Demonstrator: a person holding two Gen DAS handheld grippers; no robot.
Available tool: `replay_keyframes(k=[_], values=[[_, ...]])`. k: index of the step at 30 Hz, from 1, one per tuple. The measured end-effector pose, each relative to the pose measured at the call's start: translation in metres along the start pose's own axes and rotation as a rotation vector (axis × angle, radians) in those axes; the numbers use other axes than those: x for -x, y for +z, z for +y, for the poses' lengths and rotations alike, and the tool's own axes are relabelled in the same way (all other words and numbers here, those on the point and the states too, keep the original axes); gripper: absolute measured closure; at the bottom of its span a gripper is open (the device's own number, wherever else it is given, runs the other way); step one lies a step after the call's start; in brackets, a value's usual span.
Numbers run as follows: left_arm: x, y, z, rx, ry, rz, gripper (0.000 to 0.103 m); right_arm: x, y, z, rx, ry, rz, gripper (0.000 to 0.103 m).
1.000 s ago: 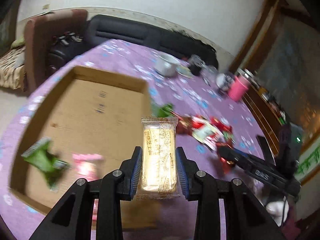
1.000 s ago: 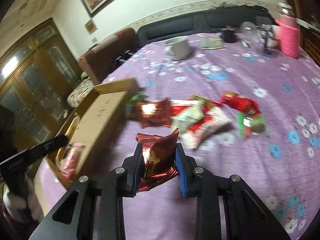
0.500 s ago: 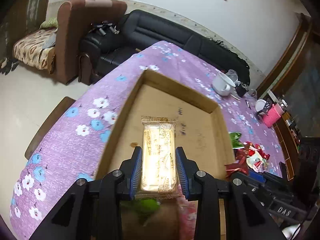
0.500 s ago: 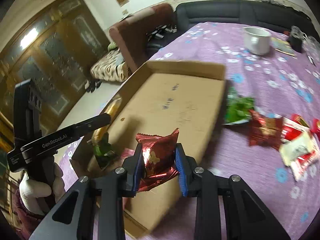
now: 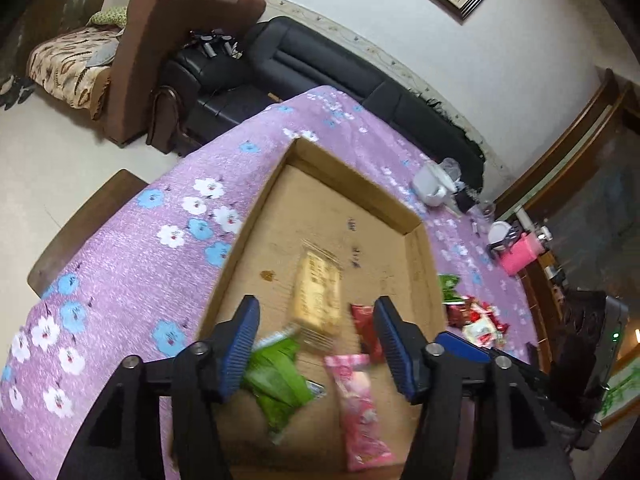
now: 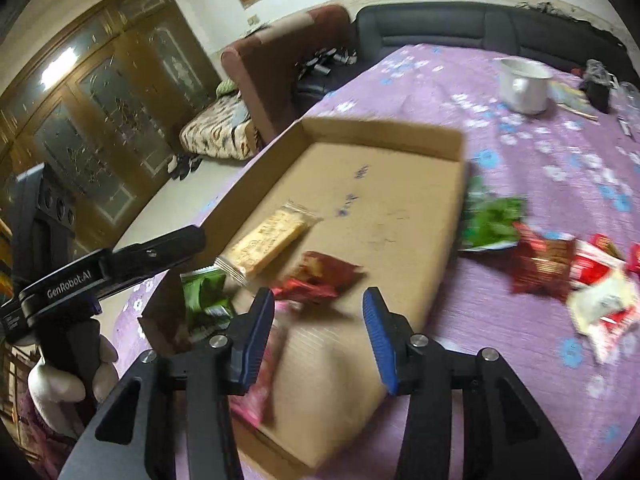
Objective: Organize snacks
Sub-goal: 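Carry the cake and red wrapper into the box and release both, then grasp the dark red packet with the left gripper while the right grasps a white sachet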
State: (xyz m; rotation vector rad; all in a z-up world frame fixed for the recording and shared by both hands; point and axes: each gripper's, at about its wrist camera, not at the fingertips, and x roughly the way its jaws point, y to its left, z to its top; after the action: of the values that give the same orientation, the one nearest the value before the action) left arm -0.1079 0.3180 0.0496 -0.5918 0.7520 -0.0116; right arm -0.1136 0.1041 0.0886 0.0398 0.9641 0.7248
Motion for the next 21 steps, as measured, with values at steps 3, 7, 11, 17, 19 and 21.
replay_keyframes(k=[3,7,11,17,19,21], values=[[0.008,-0.003,-0.008,-0.004,-0.034,-0.009,0.033,0.036,-0.010,-0.035,-0.040,-0.033,-0.051,0.058],[0.011,-0.009,-0.023,-0.007,-0.083,-0.001,0.028,0.077,-0.026,-0.092,-0.106,-0.153,-0.103,0.057],[0.002,-0.018,-0.051,-0.045,-0.119,0.032,0.028,0.096,-0.040,-0.145,-0.211,-0.238,-0.118,0.057],[-0.014,-0.034,-0.089,-0.121,-0.132,0.099,0.027,0.096,-0.049,-0.165,-0.253,-0.235,-0.136,0.057],[-0.018,-0.041,-0.101,-0.155,-0.125,0.116,0.026,0.092,-0.047,-0.165,-0.250,-0.229,-0.142,0.057],[-0.020,-0.045,-0.109,-0.176,-0.118,0.125,0.025,0.087,-0.041,-0.165,-0.251,-0.225,-0.149,0.057]])
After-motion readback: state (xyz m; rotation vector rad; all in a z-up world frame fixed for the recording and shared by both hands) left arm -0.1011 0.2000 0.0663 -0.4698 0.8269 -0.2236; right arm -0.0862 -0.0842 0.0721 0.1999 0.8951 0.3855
